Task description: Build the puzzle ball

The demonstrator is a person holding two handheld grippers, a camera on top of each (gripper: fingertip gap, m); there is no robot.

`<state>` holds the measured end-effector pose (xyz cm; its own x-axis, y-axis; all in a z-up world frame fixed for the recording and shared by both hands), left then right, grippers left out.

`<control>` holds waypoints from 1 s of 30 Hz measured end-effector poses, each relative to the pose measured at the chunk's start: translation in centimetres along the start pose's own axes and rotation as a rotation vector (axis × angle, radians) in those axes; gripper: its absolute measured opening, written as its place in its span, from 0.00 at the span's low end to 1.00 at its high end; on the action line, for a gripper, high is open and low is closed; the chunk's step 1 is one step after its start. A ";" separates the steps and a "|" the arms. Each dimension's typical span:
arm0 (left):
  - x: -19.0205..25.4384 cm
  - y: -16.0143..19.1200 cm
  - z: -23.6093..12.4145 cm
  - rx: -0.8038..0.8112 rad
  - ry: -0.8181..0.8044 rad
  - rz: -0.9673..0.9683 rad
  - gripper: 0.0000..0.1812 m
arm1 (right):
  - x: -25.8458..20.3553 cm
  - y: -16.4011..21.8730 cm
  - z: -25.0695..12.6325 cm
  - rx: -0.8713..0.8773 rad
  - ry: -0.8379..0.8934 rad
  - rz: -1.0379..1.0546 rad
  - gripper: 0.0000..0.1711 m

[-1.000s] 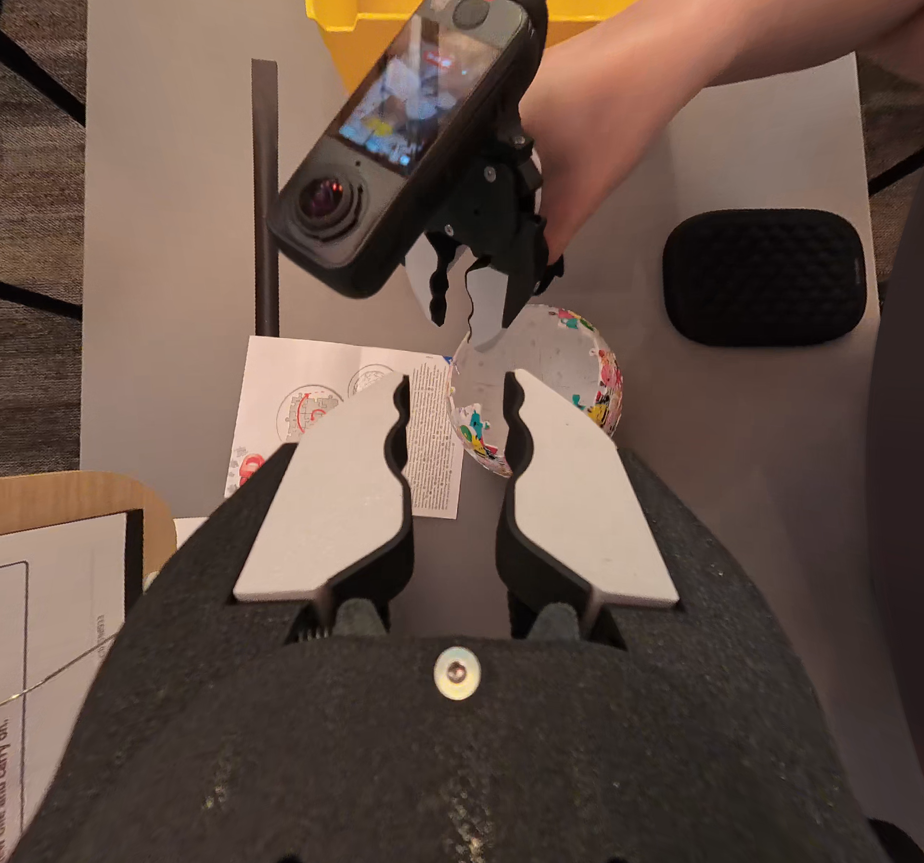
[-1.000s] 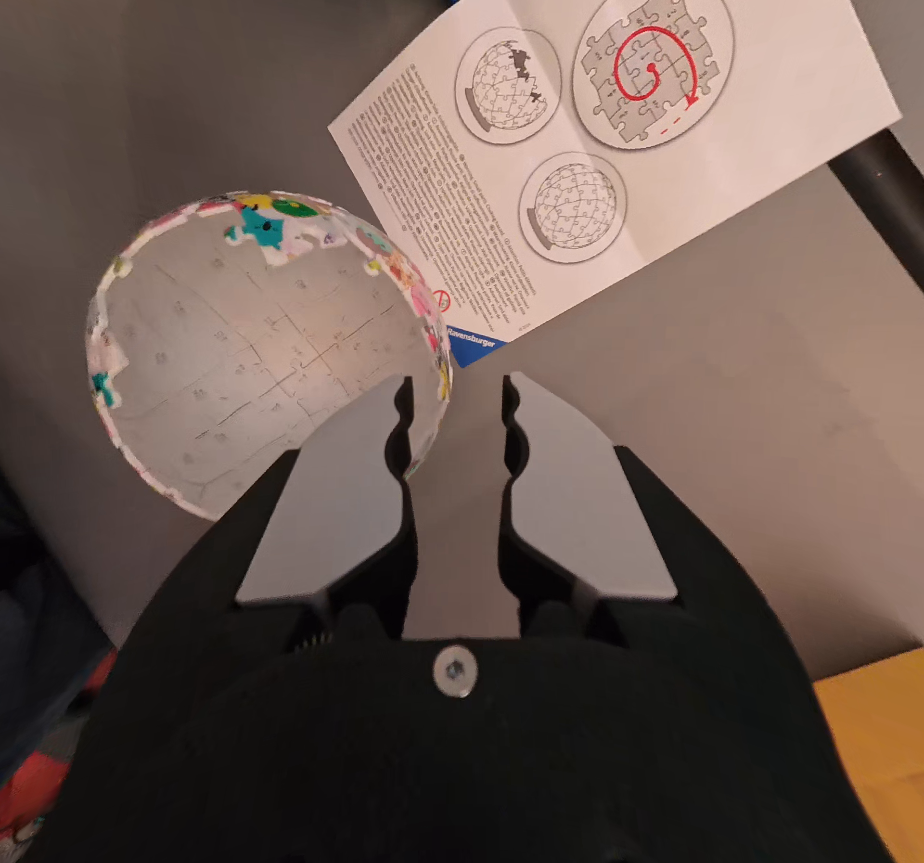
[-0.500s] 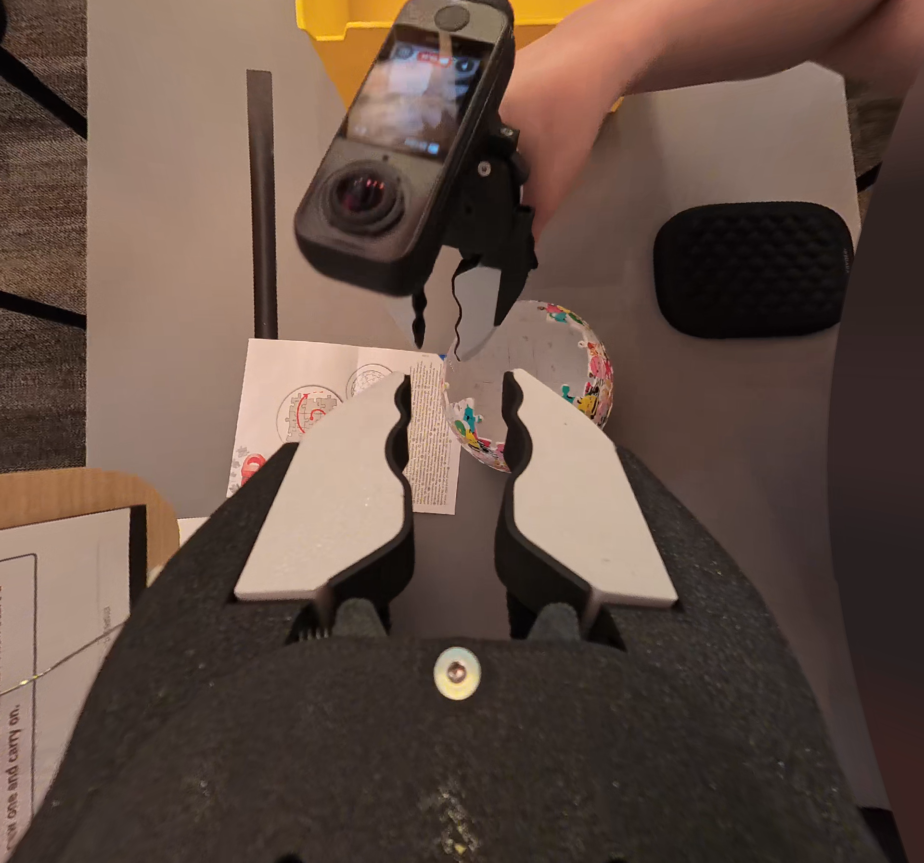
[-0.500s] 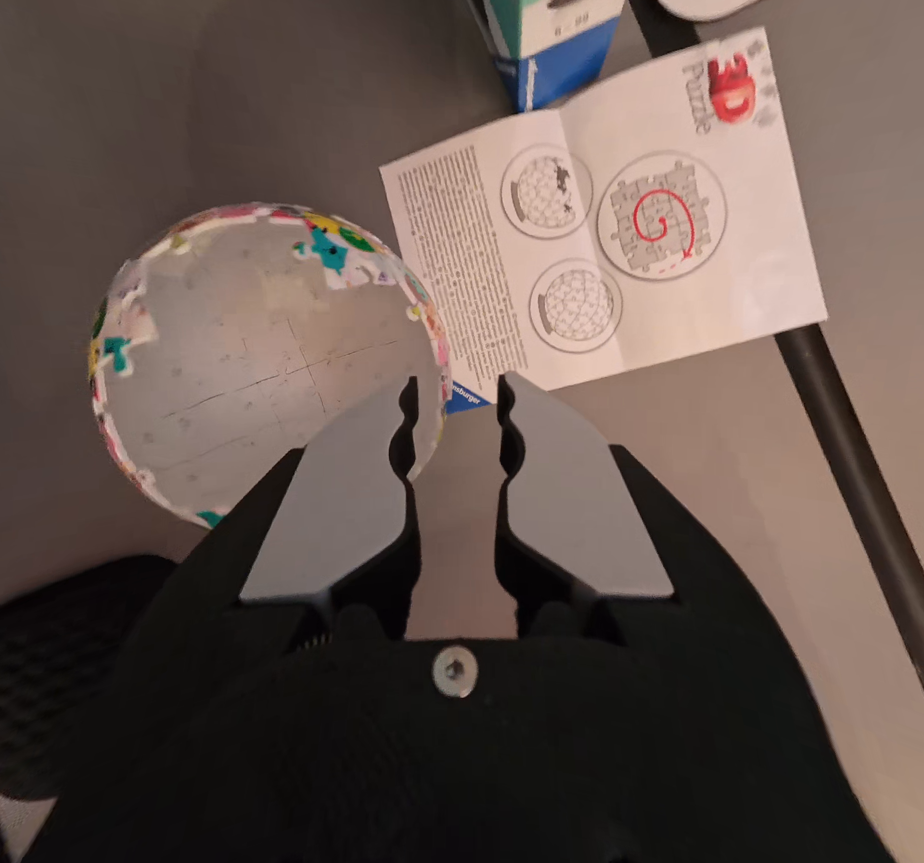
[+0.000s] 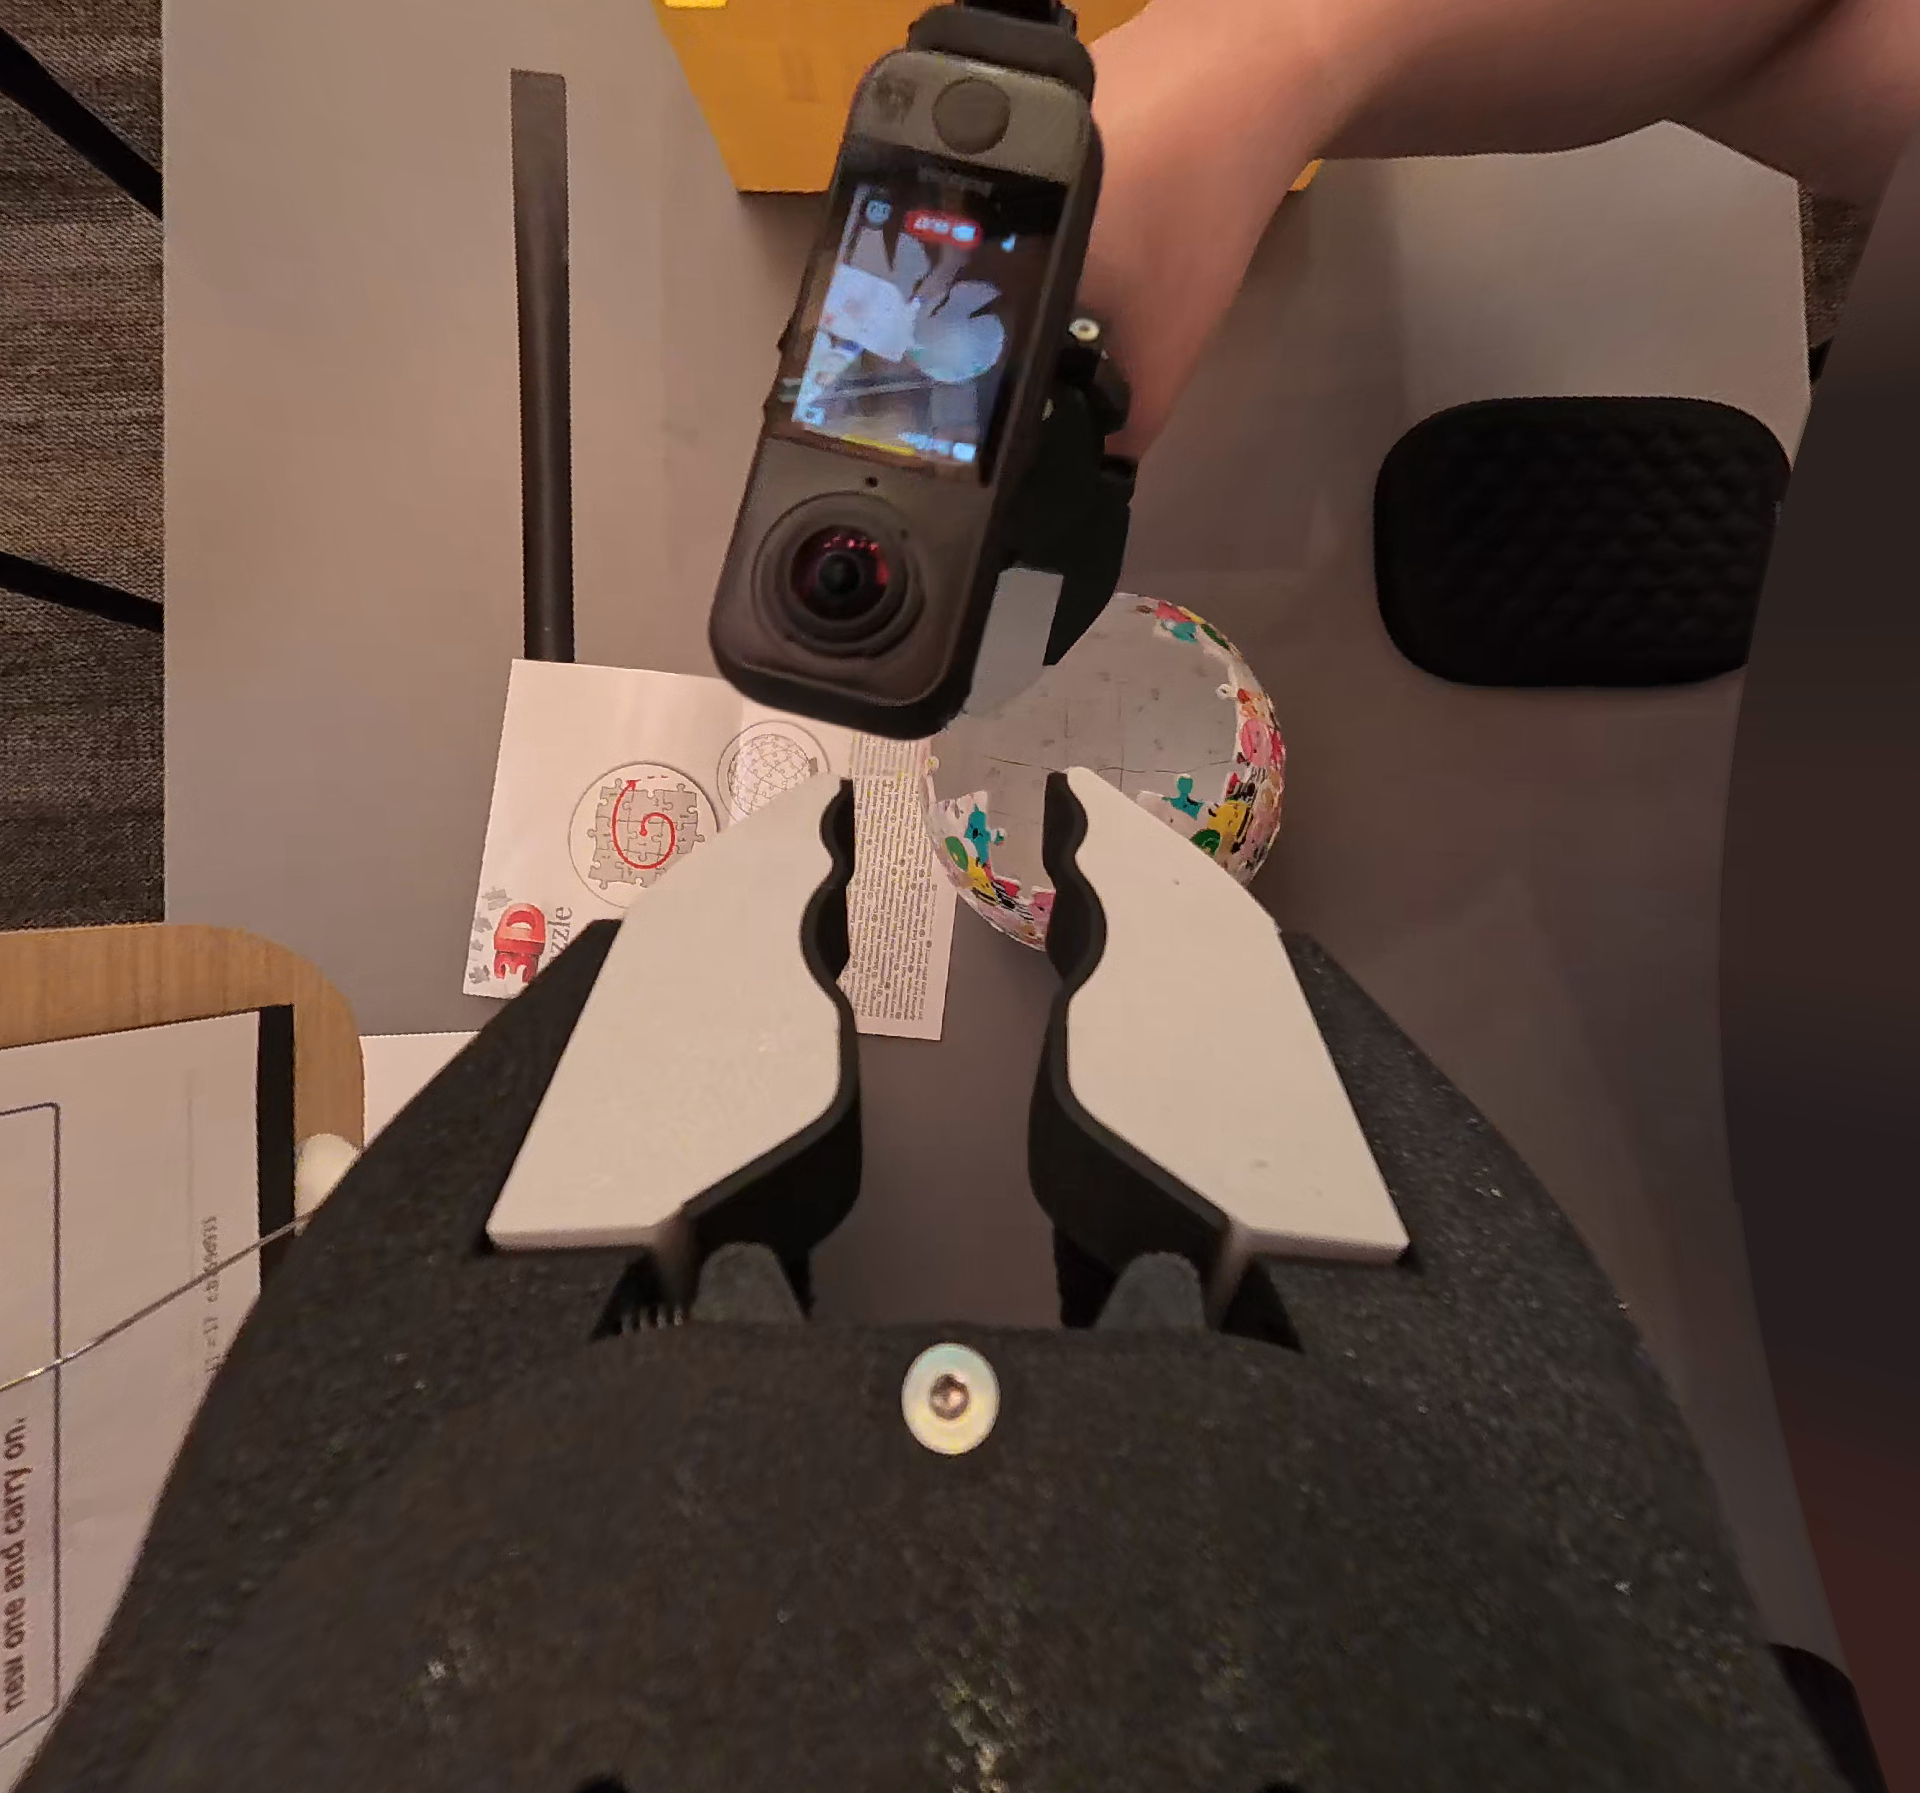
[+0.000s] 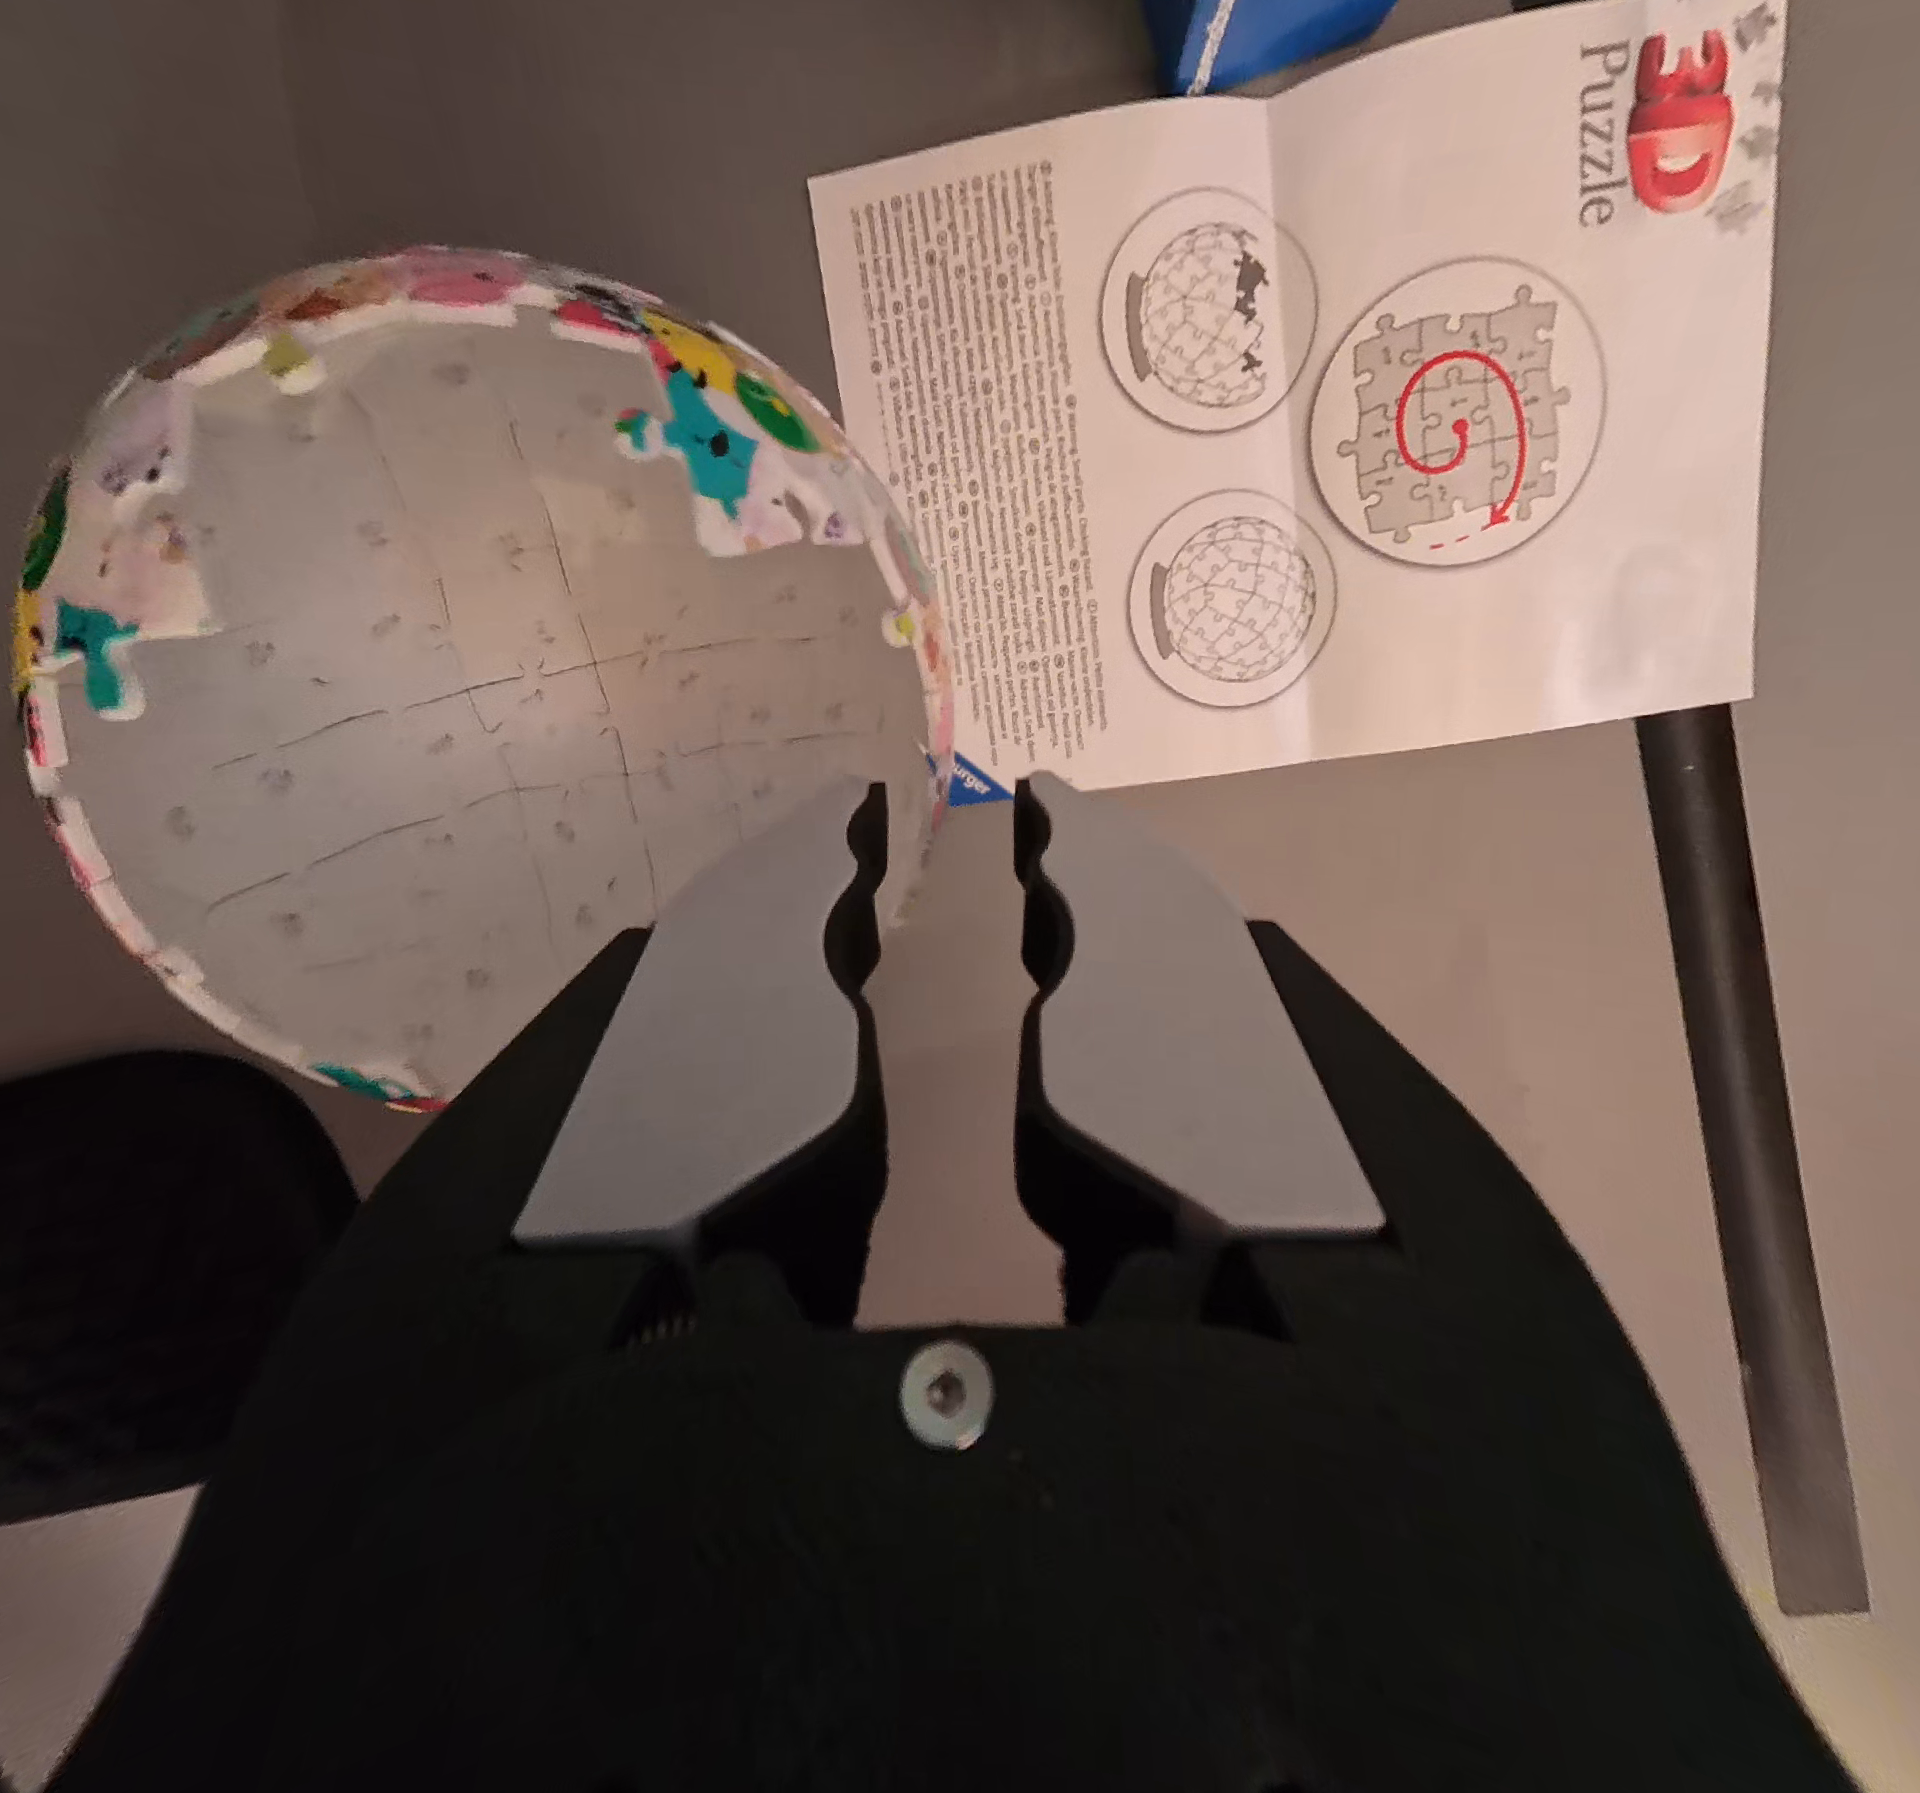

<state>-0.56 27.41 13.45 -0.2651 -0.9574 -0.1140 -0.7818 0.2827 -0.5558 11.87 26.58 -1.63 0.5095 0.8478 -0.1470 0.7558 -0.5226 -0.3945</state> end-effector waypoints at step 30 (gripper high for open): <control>-0.5 0.6 -0.7 -0.024 -0.030 -0.013 0.19 | 0.1 -0.6 0.8 -0.110 -0.050 0.031 0.04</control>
Point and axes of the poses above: each gripper's, where its closed fingertips meet, z out along the fingers, y out of its underside, x = y × z across the jaws, the point moved 9 cm from there along -z, back along the fingers, and after that the axes turned 14 degrees about z, right-handed, at the moved point
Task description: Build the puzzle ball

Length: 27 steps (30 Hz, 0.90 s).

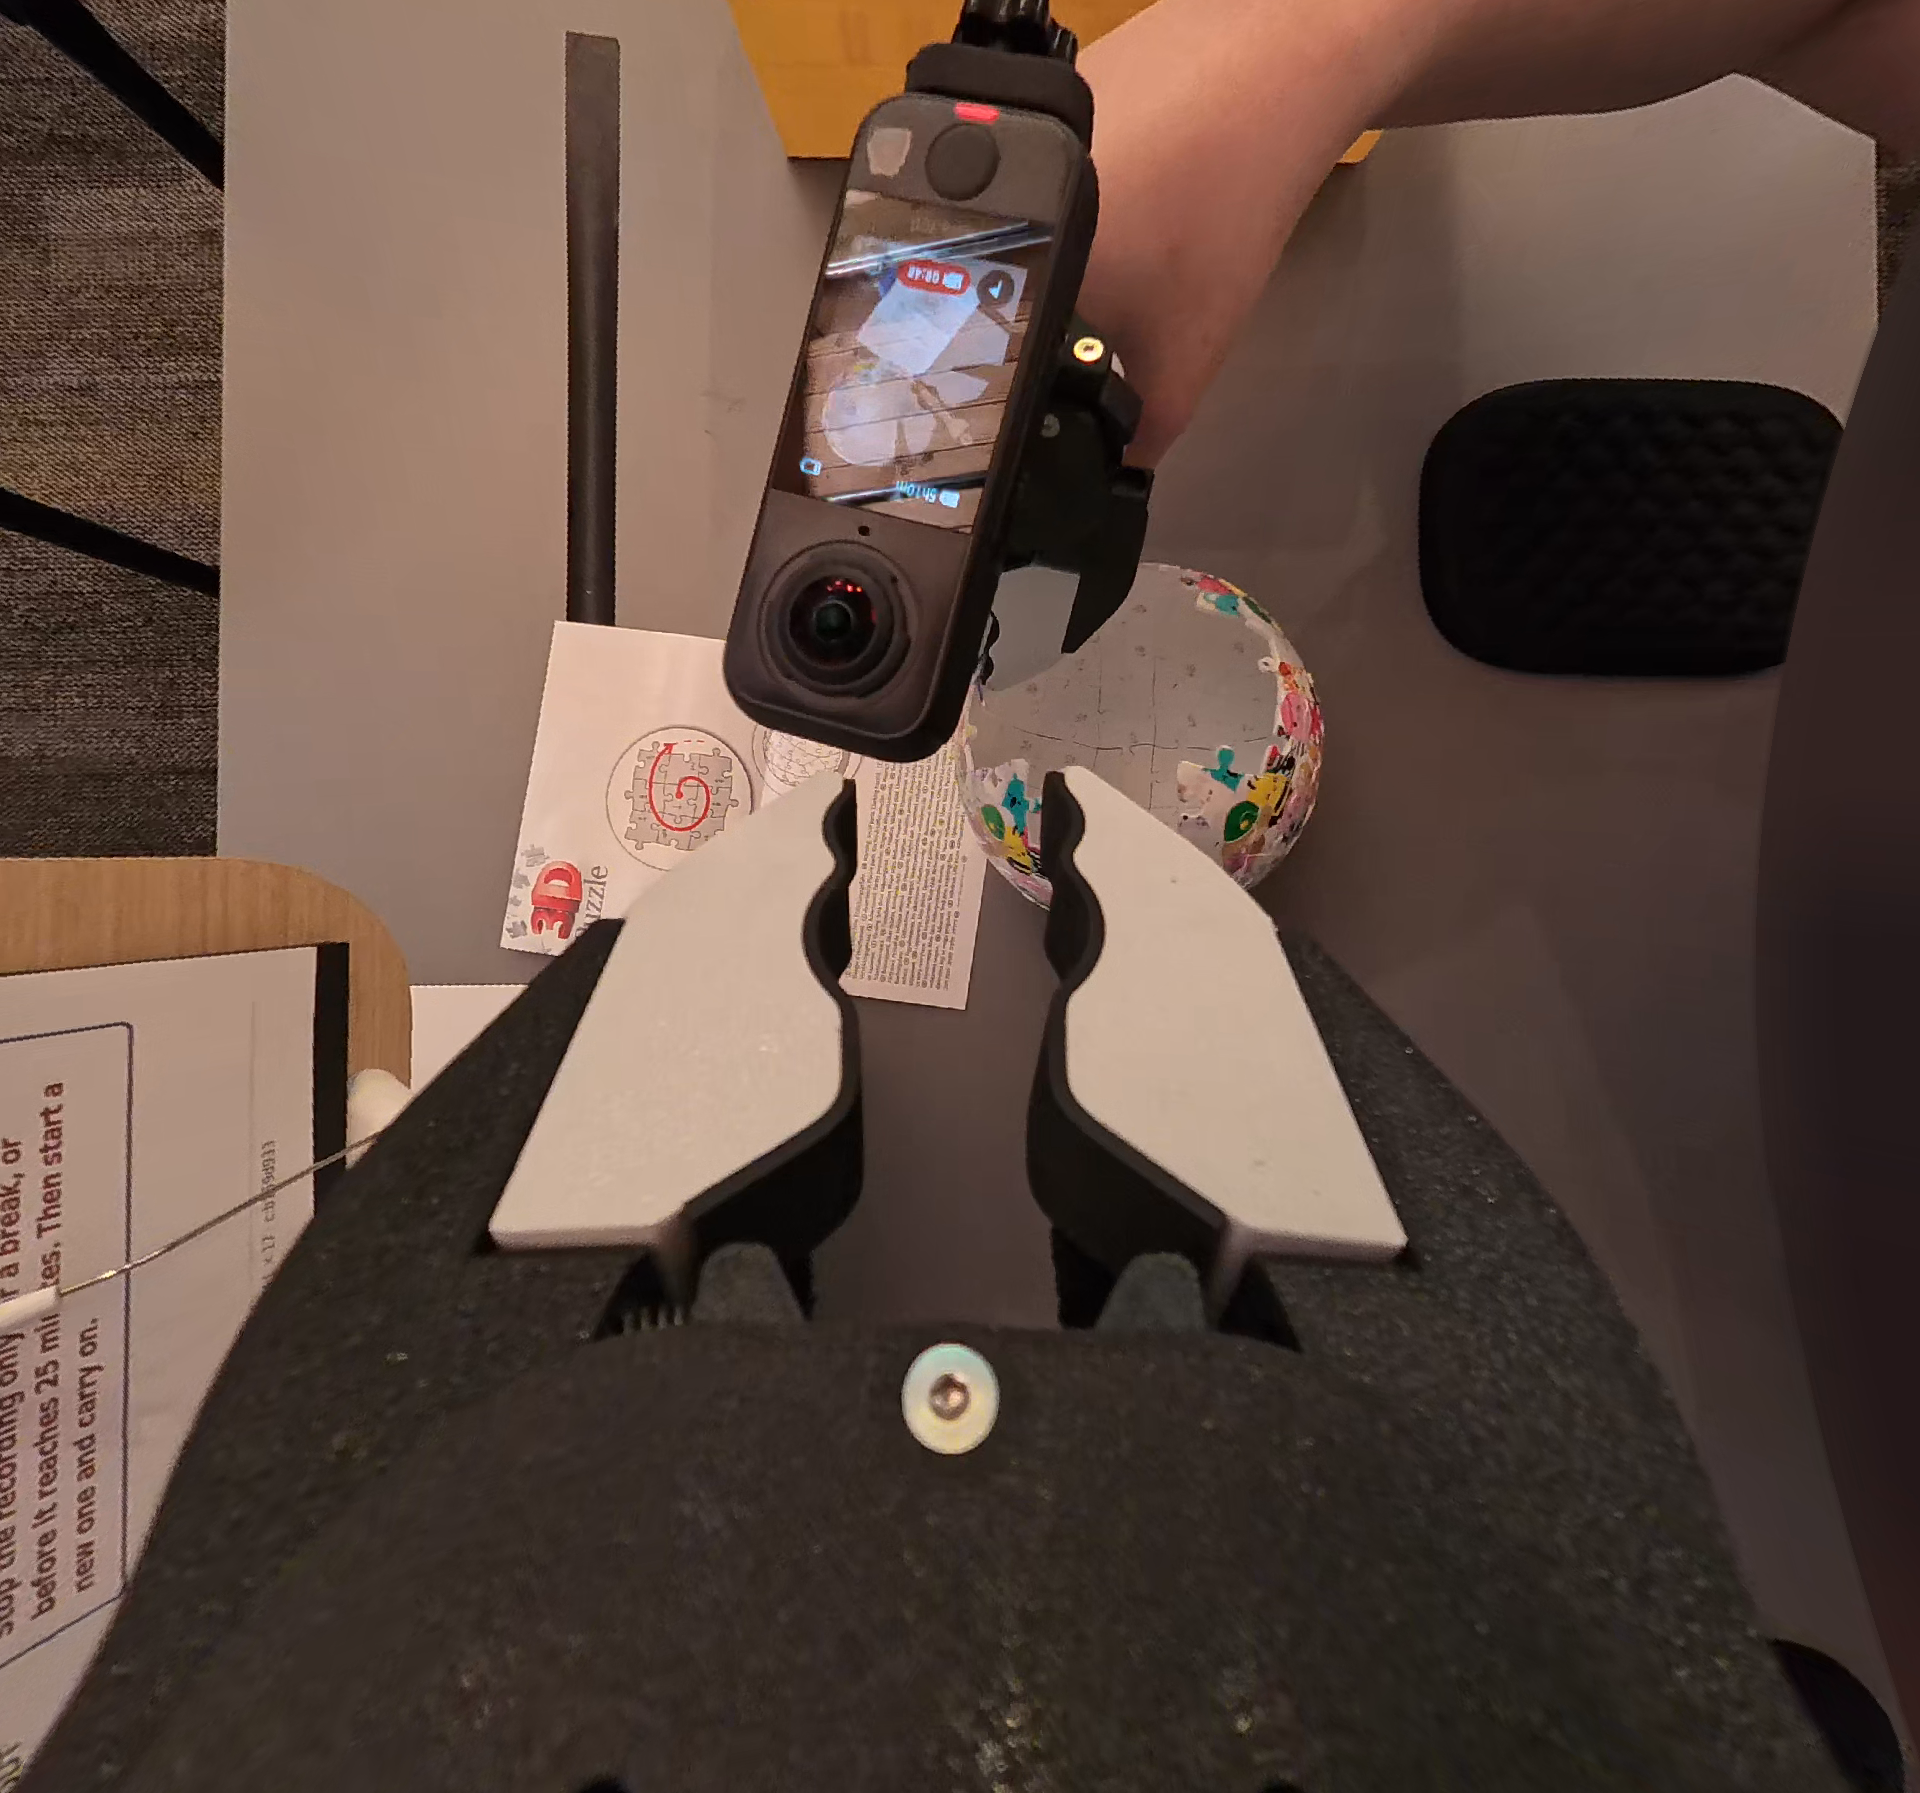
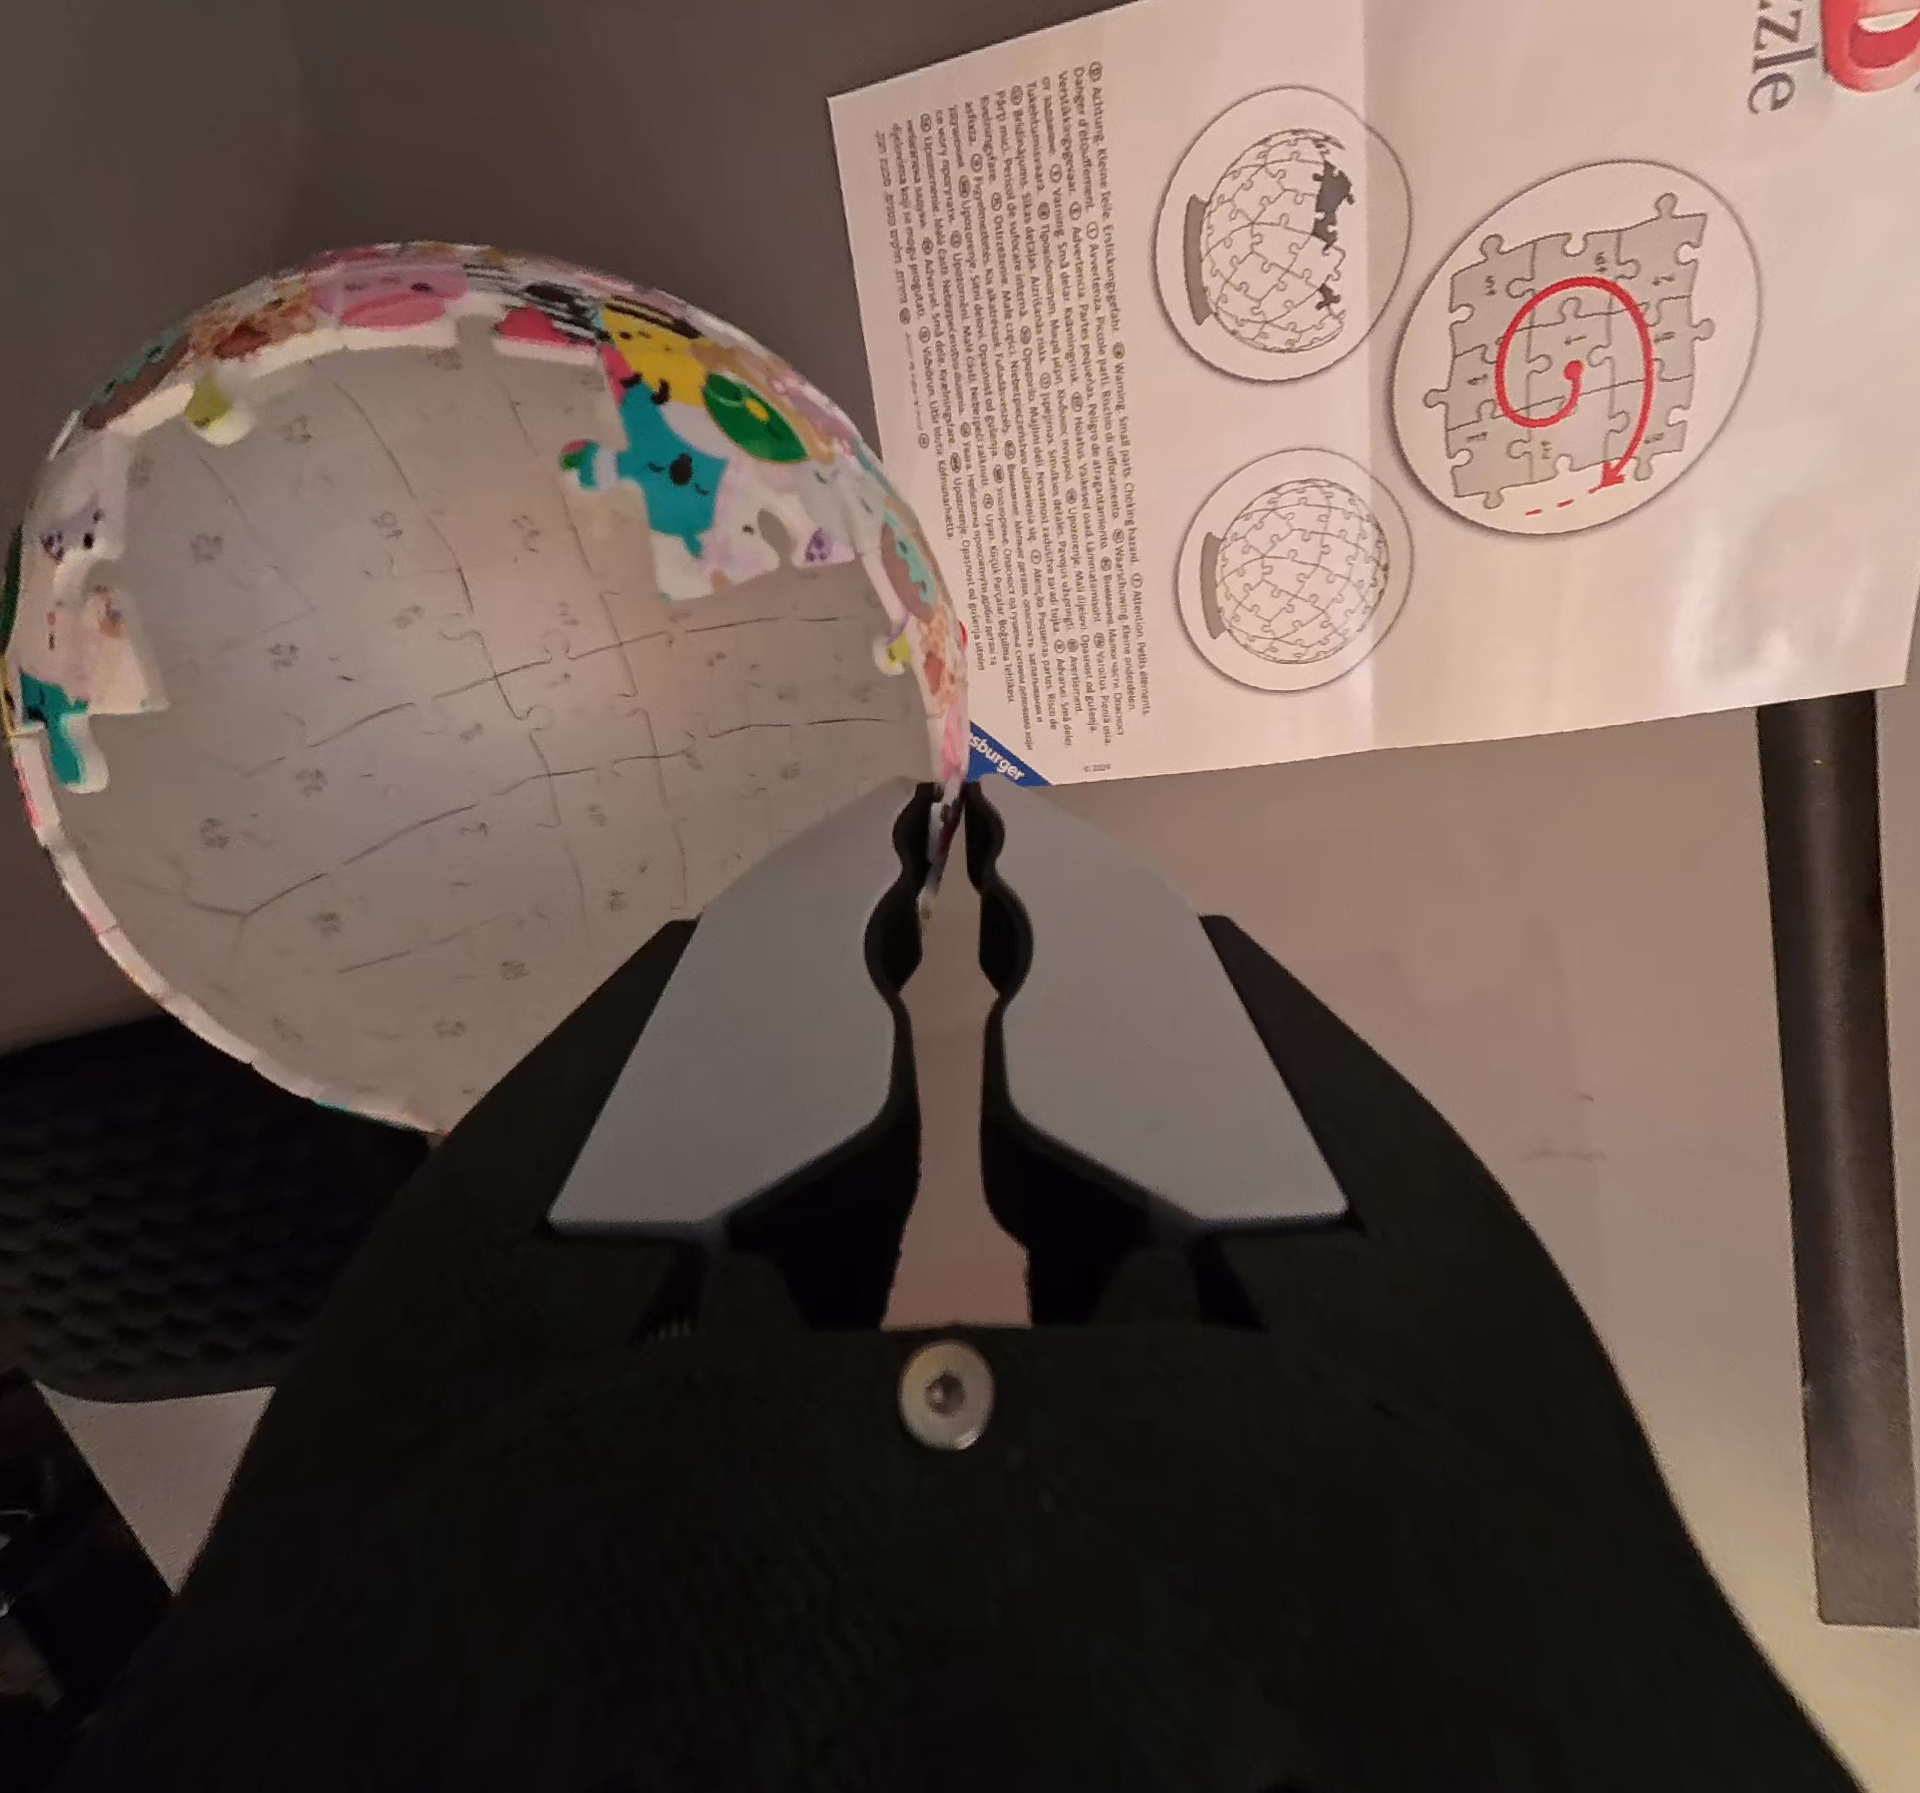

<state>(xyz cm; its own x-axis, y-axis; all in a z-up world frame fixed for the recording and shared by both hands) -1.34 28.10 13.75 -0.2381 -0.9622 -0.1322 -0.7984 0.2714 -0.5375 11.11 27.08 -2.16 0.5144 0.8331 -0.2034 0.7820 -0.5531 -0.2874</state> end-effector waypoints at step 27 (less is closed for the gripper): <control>-0.2 -0.3 -0.3 0.009 -0.011 0.015 0.17 | -0.8 0.2 -0.2 -0.009 0.085 0.104 0.03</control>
Point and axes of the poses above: each gripper's, where its closed fingertips meet, z out along the fingers, y out of its underside, x = y × z across the jaws, the point moved 9 cm from there along -z, back along the fingers, and after that the axes turned 14 degrees about z, right-handed, at the moved point
